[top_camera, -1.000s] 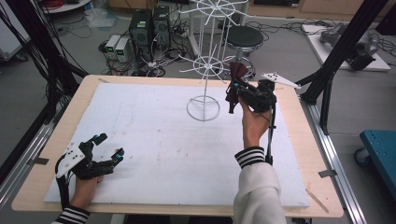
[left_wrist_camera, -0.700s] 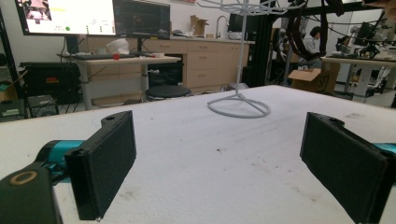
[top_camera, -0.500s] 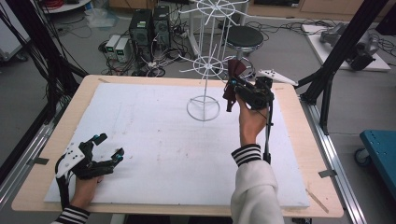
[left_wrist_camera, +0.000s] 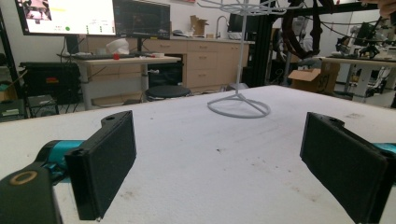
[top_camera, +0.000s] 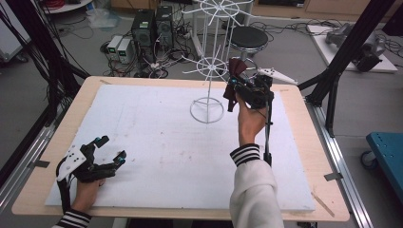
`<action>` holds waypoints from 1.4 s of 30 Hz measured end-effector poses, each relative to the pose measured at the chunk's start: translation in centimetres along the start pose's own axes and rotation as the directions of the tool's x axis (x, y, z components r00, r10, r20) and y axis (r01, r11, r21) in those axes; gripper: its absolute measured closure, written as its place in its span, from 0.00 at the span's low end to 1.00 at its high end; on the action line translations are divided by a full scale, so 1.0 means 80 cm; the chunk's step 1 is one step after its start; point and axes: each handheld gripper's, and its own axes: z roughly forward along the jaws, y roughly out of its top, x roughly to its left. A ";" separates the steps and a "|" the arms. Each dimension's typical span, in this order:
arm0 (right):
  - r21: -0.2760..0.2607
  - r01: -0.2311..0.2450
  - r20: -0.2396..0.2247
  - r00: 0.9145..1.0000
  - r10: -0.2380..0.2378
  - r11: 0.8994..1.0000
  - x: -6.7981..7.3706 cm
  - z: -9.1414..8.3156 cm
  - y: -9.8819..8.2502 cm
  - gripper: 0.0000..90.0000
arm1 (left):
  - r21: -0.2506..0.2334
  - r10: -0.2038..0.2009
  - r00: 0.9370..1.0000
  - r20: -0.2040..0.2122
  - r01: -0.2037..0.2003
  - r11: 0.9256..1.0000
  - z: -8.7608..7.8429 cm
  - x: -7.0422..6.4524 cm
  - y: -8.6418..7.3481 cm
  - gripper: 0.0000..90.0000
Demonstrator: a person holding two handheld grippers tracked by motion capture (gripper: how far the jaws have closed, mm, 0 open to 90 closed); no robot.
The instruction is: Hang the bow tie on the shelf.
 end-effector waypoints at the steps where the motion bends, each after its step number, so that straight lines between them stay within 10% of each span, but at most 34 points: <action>1: 0.003 0.000 -0.001 1.000 0.000 1.000 0.000 0.001 0.000 0.85 | 0.000 0.000 1.000 0.000 0.000 1.000 0.000 0.000 0.000 0.12; 42: 0.071 0.092 0.049 0.994 -0.096 0.993 0.024 0.040 0.003 0.85 | -0.001 0.003 1.000 0.001 -0.003 1.000 0.000 0.000 0.000 0.12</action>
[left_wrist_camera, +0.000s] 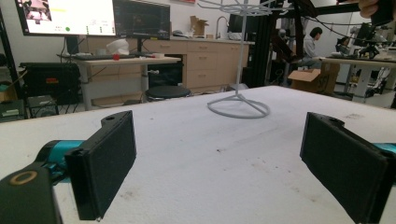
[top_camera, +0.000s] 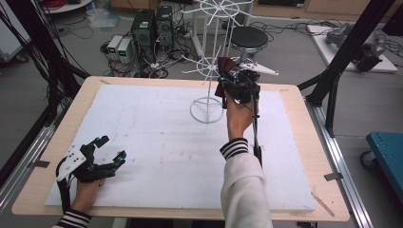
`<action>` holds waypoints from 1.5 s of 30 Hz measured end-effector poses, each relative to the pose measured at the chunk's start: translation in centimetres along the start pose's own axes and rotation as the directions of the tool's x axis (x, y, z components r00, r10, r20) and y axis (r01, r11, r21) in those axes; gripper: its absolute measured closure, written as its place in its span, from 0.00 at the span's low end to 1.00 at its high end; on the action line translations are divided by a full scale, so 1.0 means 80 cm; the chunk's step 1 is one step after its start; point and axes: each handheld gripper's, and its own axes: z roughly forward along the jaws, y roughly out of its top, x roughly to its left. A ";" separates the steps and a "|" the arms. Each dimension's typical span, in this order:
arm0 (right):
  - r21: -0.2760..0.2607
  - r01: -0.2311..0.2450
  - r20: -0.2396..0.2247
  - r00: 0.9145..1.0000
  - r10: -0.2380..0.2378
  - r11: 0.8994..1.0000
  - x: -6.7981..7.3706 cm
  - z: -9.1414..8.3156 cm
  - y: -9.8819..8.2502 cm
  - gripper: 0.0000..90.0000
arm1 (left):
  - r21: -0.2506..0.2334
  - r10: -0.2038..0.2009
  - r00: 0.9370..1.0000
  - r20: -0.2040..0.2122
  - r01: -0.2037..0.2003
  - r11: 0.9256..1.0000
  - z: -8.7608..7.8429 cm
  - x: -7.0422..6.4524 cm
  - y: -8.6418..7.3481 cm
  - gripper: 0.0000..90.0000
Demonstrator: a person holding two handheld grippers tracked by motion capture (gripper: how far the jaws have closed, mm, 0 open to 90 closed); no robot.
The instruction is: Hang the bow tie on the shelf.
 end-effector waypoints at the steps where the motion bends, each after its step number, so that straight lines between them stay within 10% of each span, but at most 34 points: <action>1: -0.001 0.005 -0.003 1.000 -0.005 1.000 0.001 0.001 0.000 0.85 | 0.000 0.000 1.000 0.000 0.000 1.000 0.000 0.000 0.000 0.12; 20: -0.001 0.005 -0.033 0.999 -0.005 1.000 -0.005 0.000 0.001 0.66 | 0.000 -0.002 1.000 -0.001 0.002 1.000 0.000 0.000 0.000 0.12; 25: -0.011 0.074 -0.029 0.997 -0.074 0.997 -0.002 0.001 0.002 0.02 | 0.000 -0.002 1.000 0.000 0.002 1.000 0.000 0.000 0.000 0.12; 28: -0.012 0.191 0.056 0.980 -0.190 0.982 0.007 0.001 0.002 0.01 | -0.002 -0.005 1.000 0.000 0.005 1.000 0.000 0.000 0.000 0.12; 45: -0.095 0.282 -0.174 0.940 -0.295 0.955 -0.002 -0.042 0.007 0.01 | -0.002 0.003 1.000 -0.001 -0.003 1.000 0.001 -0.001 0.000 0.12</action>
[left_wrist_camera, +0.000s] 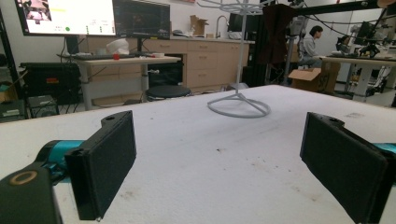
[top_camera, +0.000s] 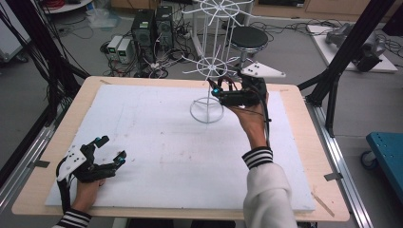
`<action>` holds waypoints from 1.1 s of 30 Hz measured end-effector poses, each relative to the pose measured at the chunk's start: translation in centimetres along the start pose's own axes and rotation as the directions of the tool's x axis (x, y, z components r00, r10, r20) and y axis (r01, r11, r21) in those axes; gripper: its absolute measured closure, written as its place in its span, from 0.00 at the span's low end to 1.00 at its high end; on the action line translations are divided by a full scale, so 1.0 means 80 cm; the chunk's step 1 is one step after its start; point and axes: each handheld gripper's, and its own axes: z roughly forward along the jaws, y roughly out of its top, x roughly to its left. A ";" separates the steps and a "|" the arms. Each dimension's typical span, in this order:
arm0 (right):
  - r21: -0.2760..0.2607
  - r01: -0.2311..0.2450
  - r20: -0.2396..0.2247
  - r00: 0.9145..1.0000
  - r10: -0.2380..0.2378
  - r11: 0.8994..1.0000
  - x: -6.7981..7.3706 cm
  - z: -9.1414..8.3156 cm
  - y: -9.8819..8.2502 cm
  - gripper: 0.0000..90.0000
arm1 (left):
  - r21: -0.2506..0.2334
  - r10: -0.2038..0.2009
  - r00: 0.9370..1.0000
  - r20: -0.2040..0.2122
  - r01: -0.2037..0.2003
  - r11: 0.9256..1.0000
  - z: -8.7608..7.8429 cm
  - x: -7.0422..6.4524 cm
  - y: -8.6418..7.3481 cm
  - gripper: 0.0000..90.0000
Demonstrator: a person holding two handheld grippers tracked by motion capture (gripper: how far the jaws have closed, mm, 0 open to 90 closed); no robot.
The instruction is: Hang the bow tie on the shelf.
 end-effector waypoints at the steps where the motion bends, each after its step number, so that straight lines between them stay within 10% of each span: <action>1: -0.003 0.005 -0.011 1.000 -0.005 1.000 -0.002 -0.007 -0.004 0.01 | 0.000 0.002 1.000 0.000 -0.002 1.000 0.000 0.000 0.000 0.12; 17: -0.082 0.007 -0.069 0.998 -0.013 0.997 -0.032 -0.137 -0.115 0.01 | 0.002 0.008 1.000 0.000 -0.008 1.000 0.000 0.000 0.000 0.12; 33: -0.111 -0.053 -0.071 0.996 0.045 0.992 -0.011 -0.157 -0.243 0.01 | -0.003 0.016 1.000 -0.001 -0.016 1.000 -0.001 -0.001 0.000 0.12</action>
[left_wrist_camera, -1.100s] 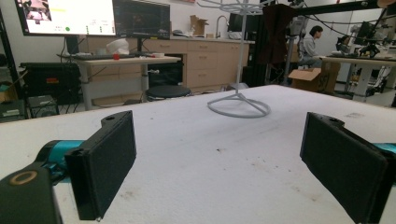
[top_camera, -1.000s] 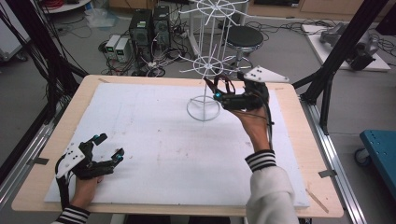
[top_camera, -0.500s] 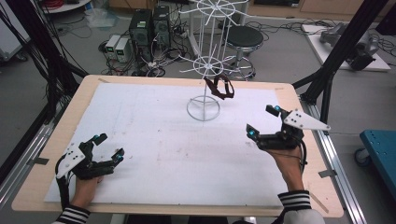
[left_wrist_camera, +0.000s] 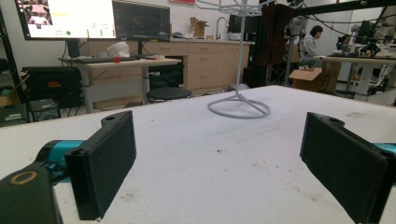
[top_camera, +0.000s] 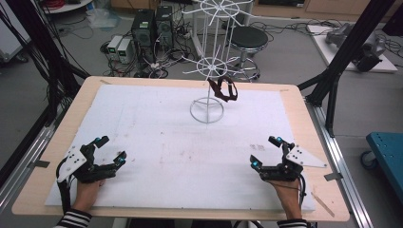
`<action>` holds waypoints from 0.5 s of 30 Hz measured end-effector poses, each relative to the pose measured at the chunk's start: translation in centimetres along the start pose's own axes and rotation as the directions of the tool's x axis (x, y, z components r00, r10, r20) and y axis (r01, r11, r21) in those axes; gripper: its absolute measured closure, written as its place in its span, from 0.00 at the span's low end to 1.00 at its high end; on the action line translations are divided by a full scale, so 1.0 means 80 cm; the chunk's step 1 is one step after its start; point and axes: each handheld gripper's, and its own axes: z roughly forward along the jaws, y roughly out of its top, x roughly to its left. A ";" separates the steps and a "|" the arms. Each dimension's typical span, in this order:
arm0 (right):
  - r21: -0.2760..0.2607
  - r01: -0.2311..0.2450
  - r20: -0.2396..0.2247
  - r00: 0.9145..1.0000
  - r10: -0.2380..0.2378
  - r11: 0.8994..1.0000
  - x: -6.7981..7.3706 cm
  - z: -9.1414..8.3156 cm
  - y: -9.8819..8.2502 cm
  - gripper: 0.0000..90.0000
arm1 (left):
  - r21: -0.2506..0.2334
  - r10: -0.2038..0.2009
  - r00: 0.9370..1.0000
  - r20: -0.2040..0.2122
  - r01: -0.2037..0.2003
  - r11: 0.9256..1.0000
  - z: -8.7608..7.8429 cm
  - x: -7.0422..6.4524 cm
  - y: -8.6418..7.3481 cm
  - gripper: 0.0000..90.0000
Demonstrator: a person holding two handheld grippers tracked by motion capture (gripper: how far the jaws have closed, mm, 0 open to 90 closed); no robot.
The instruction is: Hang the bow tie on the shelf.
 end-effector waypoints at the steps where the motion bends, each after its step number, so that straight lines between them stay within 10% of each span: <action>1: -0.004 0.001 -0.001 1.000 -0.001 1.000 0.002 0.001 -0.006 0.01 | -0.002 0.000 1.000 -0.001 0.000 1.000 0.000 0.000 0.000 0.12; 15: -0.074 -0.042 0.048 0.998 0.045 0.996 0.002 0.004 -0.035 0.01 | -0.006 -0.001 1.000 -0.001 0.001 1.000 0.000 0.000 0.000 0.12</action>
